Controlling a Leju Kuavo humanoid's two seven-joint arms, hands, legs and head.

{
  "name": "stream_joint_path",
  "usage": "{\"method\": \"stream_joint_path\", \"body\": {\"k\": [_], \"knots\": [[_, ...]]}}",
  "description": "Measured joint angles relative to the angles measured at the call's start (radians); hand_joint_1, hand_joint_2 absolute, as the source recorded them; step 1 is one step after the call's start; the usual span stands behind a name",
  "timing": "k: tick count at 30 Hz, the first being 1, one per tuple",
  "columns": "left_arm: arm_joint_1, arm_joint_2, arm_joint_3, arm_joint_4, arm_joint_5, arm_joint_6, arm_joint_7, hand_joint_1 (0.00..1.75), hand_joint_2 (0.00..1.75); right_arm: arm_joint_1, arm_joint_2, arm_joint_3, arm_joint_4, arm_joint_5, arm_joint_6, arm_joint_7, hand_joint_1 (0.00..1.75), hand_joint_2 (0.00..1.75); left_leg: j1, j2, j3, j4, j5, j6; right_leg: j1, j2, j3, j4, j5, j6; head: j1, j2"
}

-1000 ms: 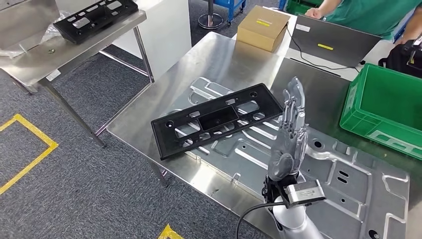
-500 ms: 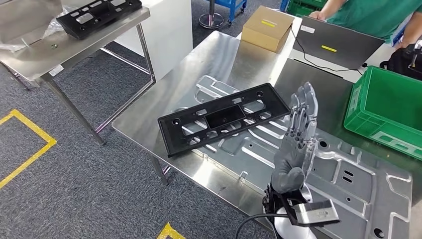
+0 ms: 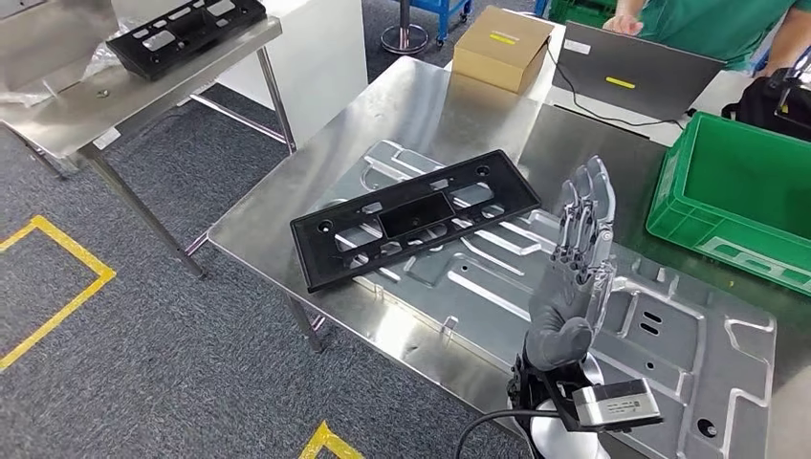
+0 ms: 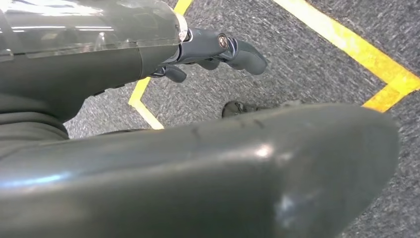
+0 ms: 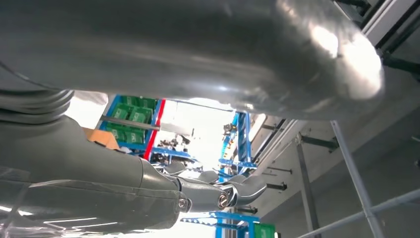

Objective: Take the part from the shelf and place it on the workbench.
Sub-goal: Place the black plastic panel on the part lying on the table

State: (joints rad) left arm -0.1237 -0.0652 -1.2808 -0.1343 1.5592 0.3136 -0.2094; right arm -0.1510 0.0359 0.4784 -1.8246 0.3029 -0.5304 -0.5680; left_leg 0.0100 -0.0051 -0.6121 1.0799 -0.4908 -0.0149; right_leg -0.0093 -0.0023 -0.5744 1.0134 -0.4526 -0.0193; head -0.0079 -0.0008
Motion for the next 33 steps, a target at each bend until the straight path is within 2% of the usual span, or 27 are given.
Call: {"method": "stream_joint_path", "body": {"k": [2, 3, 4, 5, 6, 8, 9, 10, 13, 14, 15, 17, 18, 19, 20, 21, 22, 23, 24, 25, 26, 28, 29, 30, 31, 32, 33], "knots": [[0.000, 0.000, 0.001, 0.000, 0.000, 0.000, 0.000, 0.00, 0.00, 0.003, -0.001, 0.000, 0.000, -0.005, -0.004, -0.001, 0.00, 0.00, 0.002, 0.001, -0.041, 0.120, -0.086, -0.004, 0.002, -0.003, -0.019, 0.002, 0.014, -0.009, -0.002, 0.000], [0.000, 0.000, 0.001, 0.000, 0.000, 0.000, 0.000, 0.00, 0.00, 0.006, -0.001, 0.000, 0.001, -0.007, -0.006, -0.004, 0.00, 0.00, 0.002, 0.001, -0.058, 0.180, -0.117, -0.006, 0.004, -0.004, -0.031, 0.005, 0.020, -0.010, -0.002, 0.000], [0.000, 0.000, 0.001, 0.000, 0.000, -0.001, 0.000, 0.00, 0.00, 0.008, -0.001, 0.000, 0.001, -0.010, -0.007, -0.007, 0.00, 0.00, 0.002, 0.001, -0.060, 0.211, -0.131, -0.007, 0.006, -0.004, -0.043, 0.009, 0.027, -0.010, -0.002, 0.000], [0.001, 0.000, 0.001, 0.000, 0.000, -0.002, 0.000, 0.00, 0.00, 0.011, -0.002, 0.000, 0.002, -0.011, -0.008, -0.010, 0.00, 0.00, 0.002, 0.001, -0.044, 0.205, -0.127, -0.007, 0.007, -0.004, -0.056, 0.013, 0.034, -0.010, -0.002, 0.000], [0.000, 0.000, 0.002, 0.000, 0.000, -0.004, 0.000, 0.00, 0.00, 0.013, -0.002, 0.000, 0.002, -0.012, -0.010, -0.013, 0.00, 0.00, 0.002, 0.001, -0.007, 0.159, -0.108, -0.005, 0.008, -0.004, -0.067, 0.017, 0.040, -0.008, -0.002, 0.000], [-0.002, 0.002, 0.002, 0.000, 0.000, -0.011, -0.002, 0.00, 0.00, 0.017, -0.003, 0.000, 0.002, -0.014, -0.013, -0.016, 0.00, 0.00, 0.000, 0.001, 0.086, 0.016, -0.069, 0.002, 0.009, -0.003, -0.084, 0.024, 0.054, -0.002, -0.002, 0.000], [-0.004, 0.003, 0.002, 0.000, 0.000, -0.014, -0.004, 0.00, 0.00, 0.020, -0.003, 0.000, 0.002, -0.016, -0.016, -0.017, 0.00, 0.00, -0.002, 0.000, 0.115, -0.035, -0.056, 0.007, 0.009, -0.003, -0.089, 0.026, 0.060, 0.003, -0.001, 0.000], [-0.005, 0.004, 0.002, 0.000, 0.000, -0.016, -0.006, 0.00, 0.00, 0.022, -0.003, 0.000, 0.002, -0.017, -0.019, -0.019, 0.00, 0.00, -0.005, -0.001, 0.126, -0.060, -0.050, 0.013, 0.009, -0.003, -0.092, 0.026, 0.067, 0.009, -0.001, 0.000], [-0.003, 0.004, 0.002, 0.000, 0.000, -0.018, -0.008, 0.00, 0.00, 0.030, -0.005, 0.001, 0.002, -0.024, -0.024, -0.025, 0.00, 0.00, -0.008, 0.001, 0.113, -0.068, -0.022, 0.031, 0.006, -0.001, -0.095, 0.020, 0.086, 0.027, -0.001, 0.000], [-0.003, 0.005, 0.002, 0.000, 0.000, -0.018, -0.008, 0.00, 0.00, 0.033, -0.006, 0.001, 0.002, -0.027, -0.026, -0.027, 0.00, 0.00, -0.006, 0.003, 0.104, -0.072, -0.009, 0.038, 0.005, 0.000, -0.102, 0.029, 0.070, 0.032, 0.000, 0.000], [-0.004, 0.005, 0.002, 0.000, 0.000, -0.018, -0.007, 0.00, 0.00, 0.034, -0.008, 0.001, 0.003, -0.029, -0.029, -0.029, 0.00, 0.00, -0.004, 0.006, 0.093, -0.075, 0.005, 0.044, 0.004, 0.002, -0.113, 0.054, 0.033, 0.037, 0.001, 0.000], [-0.004, 0.005, 0.002, 0.000, -0.001, -0.020, -0.006, 0.00, 0.00, 0.037, -0.013, 0.001, 0.005, -0.036, -0.037, -0.031, 0.00, 0.00, -0.002, 0.009, 0.063, -0.076, 0.031, 0.050, -0.001, 0.002, -0.142, 0.160, -0.077, 0.044, 0.004, 0.000], [-0.004, 0.005, 0.002, 0.000, -0.001, -0.021, -0.005, 0.00, 0.00, 0.039, -0.015, 0.001, 0.006, -0.039, -0.042, -0.031, 0.00, 0.00, -0.002, 0.009, 0.046, -0.075, 0.044, 0.050, -0.003, 0.002, -0.153, 0.224, -0.119, 0.048, 0.004, 0.000], [-0.003, 0.006, 0.002, 0.000, -0.001, -0.022, -0.005, 0.00, 0.00, 0.041, -0.017, 0.001, 0.009, -0.042, -0.045, -0.031, 0.00, 0.00, -0.002, 0.010, 0.028, -0.074, 0.056, 0.049, -0.004, 0.002, -0.155, 0.273, -0.137, 0.050, 0.004, 0.000], [-0.003, 0.006, 0.002, 0.000, -0.001, -0.024, -0.005, 0.00, 0.00, 0.043, -0.019, 0.001, 0.011, -0.044, -0.049, -0.031, 0.00, 0.00, -0.001, 0.011, 0.010, -0.072, 0.067, 0.046, -0.005, 0.002, -0.144, 0.295, -0.130, 0.052, 0.004, 0.000], [-0.002, 0.006, 0.002, 0.000, -0.002, -0.026, -0.004, 0.00, 0.00, 0.046, -0.020, 0.001, 0.012, -0.045, -0.053, -0.032, 0.00, 0.00, -0.001, 0.011, -0.007, -0.069, 0.078, 0.044, -0.006, 0.002, -0.115, 0.284, -0.106, 0.052, 0.004, 0.000], [-0.002, 0.006, 0.002, 0.000, -0.002, -0.028, -0.003, 0.00, 0.00, 0.049, -0.021, 0.001, 0.013, -0.045, -0.057, -0.032, 0.00, 0.00, 0.000, 0.011, -0.022, -0.066, 0.088, 0.040, -0.007, 0.002, -0.068, 0.239, -0.078, 0.052, 0.004, 0.000], [-0.002, 0.006, 0.002, 0.000, -0.003, -0.030, -0.001, 0.00, 0.00, 0.051, -0.021, 0.001, 0.013, -0.045, -0.061, -0.032, 0.00, 0.00, 0.000, 0.011, -0.033, -0.062, 0.096, 0.036, -0.007, 0.002, -0.010, 0.169, -0.067, 0.050, 0.004, 0.000], [-0.002, 0.006, 0.002, 0.000, -0.006, -0.031, 0.002, 0.00, 0.00, 0.053, -0.021, 0.001, 0.013, -0.044, -0.066, -0.032, 0.00, 0.00, -0.001, 0.011, -0.041, -0.059, 0.104, 0.031, -0.006, 0.003, 0.046, 0.092, -0.071, 0.047, 0.004, 0.000], [-0.003, 0.006, 0.002, 0.000, -0.008, -0.032, 0.005, 0.00, 0.00, 0.057, -0.021, 0.001, 0.012, -0.043, -0.070, -0.032, 0.00, 0.00, -0.002, 0.010, -0.044, -0.058, 0.111, 0.025, -0.004, 0.004, 0.086, 0.033, -0.083, 0.042, 0.003, 0.000], [-0.003, 0.006, 0.001, 0.000, -0.012, -0.033, 0.009, 0.00, 0.00, 0.063, -0.021, 0.001, 0.010, -0.041, -0.075, -0.031, 0.00, 0.00, -0.002, 0.010, -0.044, -0.059, 0.120, 0.018, 0.000, 0.005, 0.108, -0.003, -0.095, 0.036, 0.003, 0.000], [-0.001, 0.007, -0.001, 0.000, -0.019, -0.034, 0.016, 0.00, 0.00, 0.079, -0.022, 0.000, 0.008, -0.034, -0.081, -0.029, 0.00, 0.00, 0.000, 0.009, -0.045, -0.065, 0.135, 0.005, 0.002, 0.003, 0.107, -0.017, -0.086, 0.020, 0.003, 0.000], [0.000, 0.008, -0.002, 0.000, -0.021, -0.034, 0.020, 0.00, 0.00, 0.086, -0.022, 0.000, 0.007, -0.030, -0.082, -0.028, 0.00, 0.00, 0.002, 0.008, -0.050, -0.059, 0.125, 0.000, 0.002, 0.002, 0.098, -0.019, -0.074, 0.010, 0.003, 0.000], [0.002, 0.009, -0.003, 0.000, -0.022, -0.034, 0.024, 0.00, 0.00, 0.092, -0.022, 0.000, 0.007, -0.028, -0.082, -0.027, 0.00, 0.00, 0.003, 0.008, -0.060, -0.037, 0.095, -0.004, 0.001, 0.000, 0.087, -0.022, -0.061, 0.000, 0.003, 0.000], [0.003, 0.010, -0.003, 0.000, -0.023, -0.035, 0.027, 0.00, 0.00, 0.097, -0.022, -0.001, 0.007, -0.027, -0.082, -0.026, 0.00, 0.00, 0.004, 0.007, -0.074, 0.003, 0.047, -0.006, 0.000, -0.002, 0.074, -0.024, -0.047, -0.008, 0.002, 0.000], [0.003, 0.011, -0.004, 0.000, -0.025, -0.035, 0.030, 0.00, 0.00, 0.102, -0.022, -0.001, 0.007, -0.026, -0.081, -0.024, 0.00, 0.00, 0.005, 0.007, -0.090, 0.064, -0.011, -0.007, 0.003, -0.003, 0.058, -0.023, -0.035, -0.012, 0.001, 0.000], [0.003, 0.011, -0.005, 0.000, -0.026, -0.035, 0.033, 0.00, 0.00, 0.107, -0.022, -0.002, 0.007, -0.026, -0.081, -0.021, 0.00, 0.00, 0.005, 0.007, -0.103, 0.134, -0.057, -0.008, 0.006, -0.003, 0.040, -0.021, -0.022, -0.015, 0.000, 0.000]]}}
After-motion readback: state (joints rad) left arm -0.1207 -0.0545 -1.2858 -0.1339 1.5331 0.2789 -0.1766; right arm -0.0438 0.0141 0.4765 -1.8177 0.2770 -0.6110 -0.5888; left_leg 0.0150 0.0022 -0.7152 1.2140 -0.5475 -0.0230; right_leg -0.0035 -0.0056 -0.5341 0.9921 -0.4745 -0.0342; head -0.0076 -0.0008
